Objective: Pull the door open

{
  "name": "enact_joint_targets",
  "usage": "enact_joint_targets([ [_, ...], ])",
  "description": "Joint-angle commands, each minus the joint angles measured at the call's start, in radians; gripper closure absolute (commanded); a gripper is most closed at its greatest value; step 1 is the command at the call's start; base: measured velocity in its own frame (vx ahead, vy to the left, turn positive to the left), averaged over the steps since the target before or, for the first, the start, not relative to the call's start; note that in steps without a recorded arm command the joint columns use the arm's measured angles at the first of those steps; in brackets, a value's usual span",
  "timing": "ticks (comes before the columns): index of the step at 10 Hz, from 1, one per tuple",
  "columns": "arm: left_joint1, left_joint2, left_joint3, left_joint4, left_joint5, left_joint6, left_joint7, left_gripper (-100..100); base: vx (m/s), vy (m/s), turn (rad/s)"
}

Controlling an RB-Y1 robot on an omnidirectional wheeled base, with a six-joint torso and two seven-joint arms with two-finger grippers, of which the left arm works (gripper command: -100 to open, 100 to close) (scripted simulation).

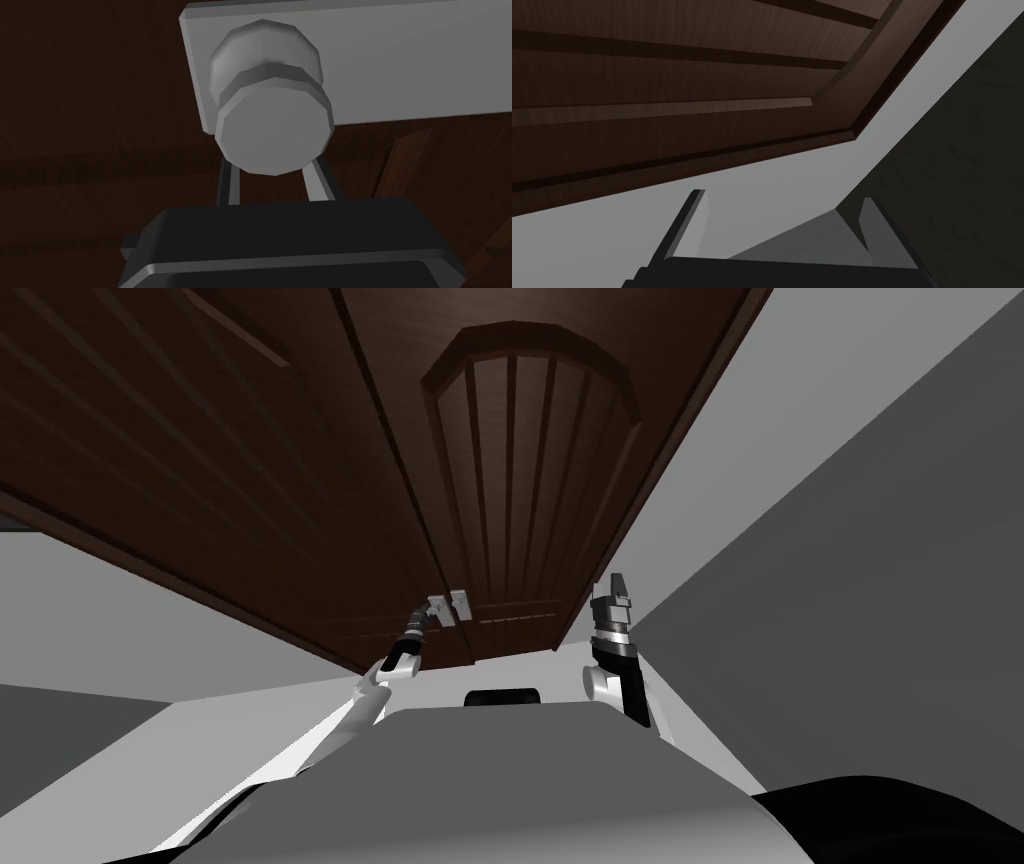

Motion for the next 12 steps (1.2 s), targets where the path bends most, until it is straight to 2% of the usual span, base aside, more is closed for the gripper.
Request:
enact_joint_targets([
  [1, 0.023, 0.012, 0.011, -0.003, 0.003, 0.006, 0.002, 100, -0.173, 0.124, 0.114],
  [2, 0.031, 0.02, 0.014, -0.002, 0.005, 0.005, 0.005, 100, -0.184, 0.081, 0.05],
  [3, 0.033, 0.013, 0.0, -0.02, 0.004, 0.004, 0.007, -100, -0.197, 0.002, -0.021],
  [7, 0.042, 0.012, -0.049, -0.069, 0.003, 0.004, 0.027, -100, -0.203, -0.07, -0.069],
  [8, 0.048, 0.015, -0.04, -0.076, 0.005, 0.012, 0.024, -100, -0.078, -0.037, -0.015],
  [9, 0.064, 0.027, -0.012, -0.054, 0.008, 0.011, 0.021, -100, -0.035, 0.064, 0.163],
  [11, 0.071, 0.033, 0.005, -0.04, 0.009, 0.01, 0.018, -100, 0.003, 0.103, 0.145],
  [12, 0.074, 0.035, 0.024, -0.021, 0.01, 0.007, 0.012, -100, 0.122, 0.108, 0.053],
])
